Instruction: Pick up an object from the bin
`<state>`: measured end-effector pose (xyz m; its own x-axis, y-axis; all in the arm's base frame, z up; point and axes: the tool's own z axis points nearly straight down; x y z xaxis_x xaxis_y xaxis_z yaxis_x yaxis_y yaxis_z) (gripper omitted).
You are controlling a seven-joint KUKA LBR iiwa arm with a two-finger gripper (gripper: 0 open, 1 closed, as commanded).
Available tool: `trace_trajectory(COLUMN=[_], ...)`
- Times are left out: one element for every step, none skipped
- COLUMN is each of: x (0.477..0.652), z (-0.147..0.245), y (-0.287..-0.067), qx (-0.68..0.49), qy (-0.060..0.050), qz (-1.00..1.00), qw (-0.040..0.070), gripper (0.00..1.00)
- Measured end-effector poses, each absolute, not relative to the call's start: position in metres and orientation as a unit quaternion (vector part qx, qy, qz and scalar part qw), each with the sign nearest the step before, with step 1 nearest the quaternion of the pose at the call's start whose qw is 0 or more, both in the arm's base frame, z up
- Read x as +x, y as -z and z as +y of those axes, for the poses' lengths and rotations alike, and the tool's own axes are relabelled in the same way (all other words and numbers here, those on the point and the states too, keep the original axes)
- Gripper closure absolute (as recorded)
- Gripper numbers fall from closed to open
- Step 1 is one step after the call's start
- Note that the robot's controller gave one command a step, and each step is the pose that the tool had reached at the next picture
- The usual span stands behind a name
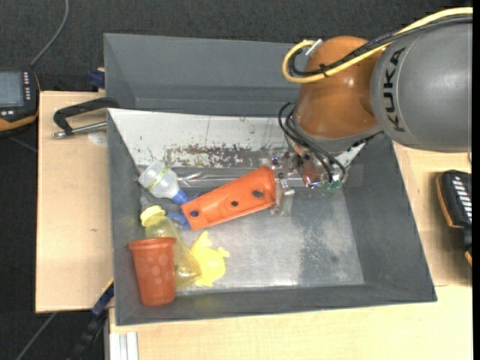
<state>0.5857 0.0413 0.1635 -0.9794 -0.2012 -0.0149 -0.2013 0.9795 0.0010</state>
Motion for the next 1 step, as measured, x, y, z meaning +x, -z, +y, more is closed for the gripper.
trace_trajectory(x=[0.5872], z=[0.0482], y=[-0.2052], qx=[-0.079], qy=[-0.002], qz=[0.997], qw=[0.012], gripper=[1.0])
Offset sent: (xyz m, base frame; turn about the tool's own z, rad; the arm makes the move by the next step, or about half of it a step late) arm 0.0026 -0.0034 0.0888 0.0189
